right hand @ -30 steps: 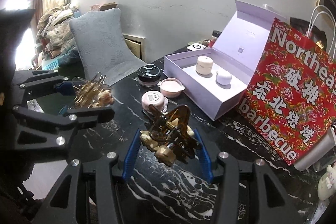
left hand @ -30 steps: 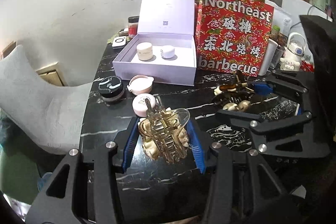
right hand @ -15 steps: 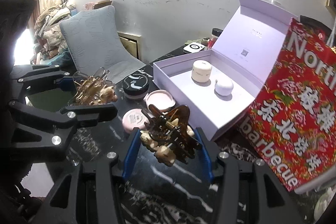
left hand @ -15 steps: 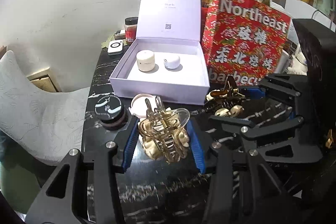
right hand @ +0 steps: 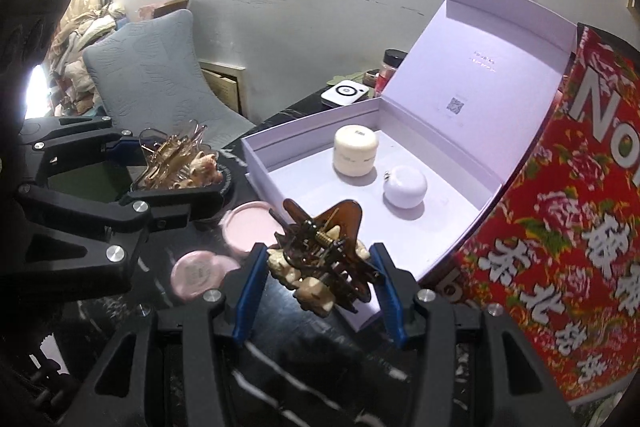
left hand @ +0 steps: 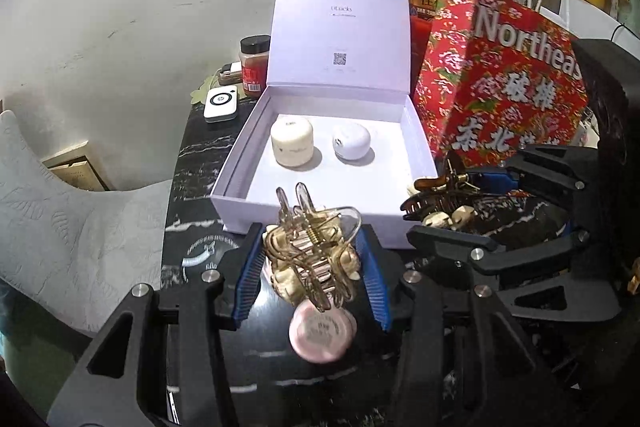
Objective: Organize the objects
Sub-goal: 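Carry both claw clips with both grippers into the lavender box, then lower both clips onto the box floor and open both grippers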
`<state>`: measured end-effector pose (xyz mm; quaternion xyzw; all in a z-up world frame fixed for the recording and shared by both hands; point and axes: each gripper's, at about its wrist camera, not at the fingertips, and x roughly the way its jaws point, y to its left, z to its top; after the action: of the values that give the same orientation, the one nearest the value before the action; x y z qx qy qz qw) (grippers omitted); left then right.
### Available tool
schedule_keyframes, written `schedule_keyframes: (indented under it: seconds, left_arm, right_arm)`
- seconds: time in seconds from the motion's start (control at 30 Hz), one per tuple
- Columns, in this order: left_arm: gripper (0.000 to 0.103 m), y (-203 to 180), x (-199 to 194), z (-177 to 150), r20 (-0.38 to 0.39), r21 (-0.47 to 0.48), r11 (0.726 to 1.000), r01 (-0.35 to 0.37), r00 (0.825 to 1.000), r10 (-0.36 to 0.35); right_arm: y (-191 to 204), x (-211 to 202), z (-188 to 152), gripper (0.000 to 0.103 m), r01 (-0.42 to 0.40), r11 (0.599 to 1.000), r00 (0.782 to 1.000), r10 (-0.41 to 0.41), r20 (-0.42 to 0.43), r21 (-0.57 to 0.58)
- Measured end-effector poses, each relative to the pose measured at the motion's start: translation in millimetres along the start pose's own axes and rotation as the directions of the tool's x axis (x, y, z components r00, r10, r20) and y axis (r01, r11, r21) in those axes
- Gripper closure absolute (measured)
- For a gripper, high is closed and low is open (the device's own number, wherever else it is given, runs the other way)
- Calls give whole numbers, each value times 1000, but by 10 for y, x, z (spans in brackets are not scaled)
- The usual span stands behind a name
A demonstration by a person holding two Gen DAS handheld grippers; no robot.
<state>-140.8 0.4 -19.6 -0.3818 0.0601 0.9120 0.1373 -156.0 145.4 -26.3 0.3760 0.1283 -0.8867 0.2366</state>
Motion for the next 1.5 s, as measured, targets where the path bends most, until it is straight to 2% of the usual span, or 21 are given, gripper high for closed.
schedule_keyframes:
  seconds: [0.47,1.03,1.27,1.5]
  left_arm:
    - [58,199,598,310,-47,-21,999,39,998,-40]
    - [58,449,1191,589,-124,-25,995,94,988,-96]
    - [58,465,1381,698,-158,-4,993,115,981,-114]
    - [58,355,1541,734,-185,15,989,149,972,-144]
  right_arm:
    - [-263,412,279,50,29,999,999,-29,-22,20]
    - [-332,952,491,50,65,997,995,-62,-80,36]
    - [-426,1153,530,50,70,996,992,-63,-110,59]
    - [-520,1250,426,50,61,993,987,-45,-155,100]
